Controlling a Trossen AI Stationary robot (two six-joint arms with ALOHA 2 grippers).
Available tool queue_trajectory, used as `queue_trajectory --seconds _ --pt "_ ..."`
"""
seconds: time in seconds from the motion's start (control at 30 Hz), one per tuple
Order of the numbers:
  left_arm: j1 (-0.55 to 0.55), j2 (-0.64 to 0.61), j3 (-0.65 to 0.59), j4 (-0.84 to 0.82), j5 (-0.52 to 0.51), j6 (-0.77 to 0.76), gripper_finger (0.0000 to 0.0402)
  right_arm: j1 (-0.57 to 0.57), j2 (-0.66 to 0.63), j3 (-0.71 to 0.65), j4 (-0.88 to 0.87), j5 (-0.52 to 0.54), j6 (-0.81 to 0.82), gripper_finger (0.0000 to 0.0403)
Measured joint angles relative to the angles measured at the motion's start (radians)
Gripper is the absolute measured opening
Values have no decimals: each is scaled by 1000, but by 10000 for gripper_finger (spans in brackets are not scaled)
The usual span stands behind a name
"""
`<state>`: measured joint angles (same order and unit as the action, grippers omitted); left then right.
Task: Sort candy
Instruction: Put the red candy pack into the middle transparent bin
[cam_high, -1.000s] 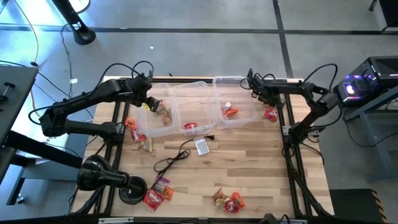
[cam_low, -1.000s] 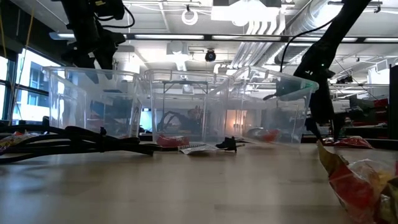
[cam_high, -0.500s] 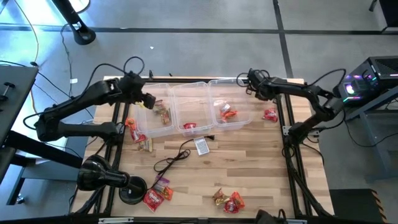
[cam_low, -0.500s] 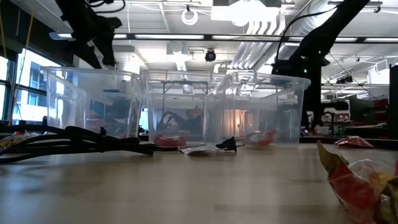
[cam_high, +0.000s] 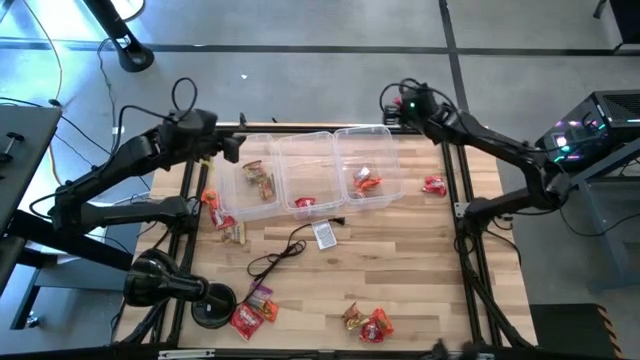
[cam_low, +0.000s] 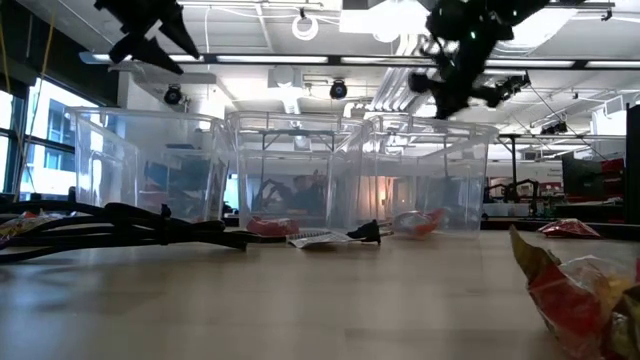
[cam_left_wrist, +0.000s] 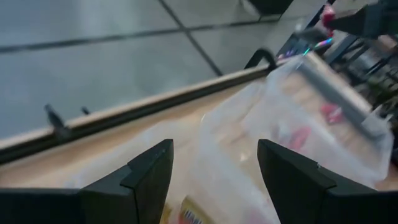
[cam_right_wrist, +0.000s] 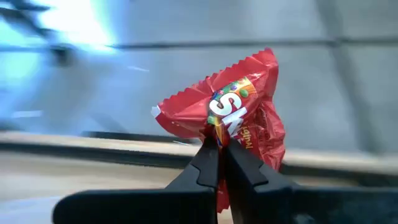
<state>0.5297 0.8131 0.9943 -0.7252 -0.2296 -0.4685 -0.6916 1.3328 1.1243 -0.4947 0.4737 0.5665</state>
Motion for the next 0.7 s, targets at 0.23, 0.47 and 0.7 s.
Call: queue_trajectory --seconds 0.23,0.47,0.7 --pt "0 33 0 85 1 0 228 178 44 20 372 -347 -126 0" --pt "0 85 0 120 13 -28 228 350 175 20 519 -580 -106 0" --pt "0 134 0 156 65 -64 228 436 300 20 584 -528 -23 32"
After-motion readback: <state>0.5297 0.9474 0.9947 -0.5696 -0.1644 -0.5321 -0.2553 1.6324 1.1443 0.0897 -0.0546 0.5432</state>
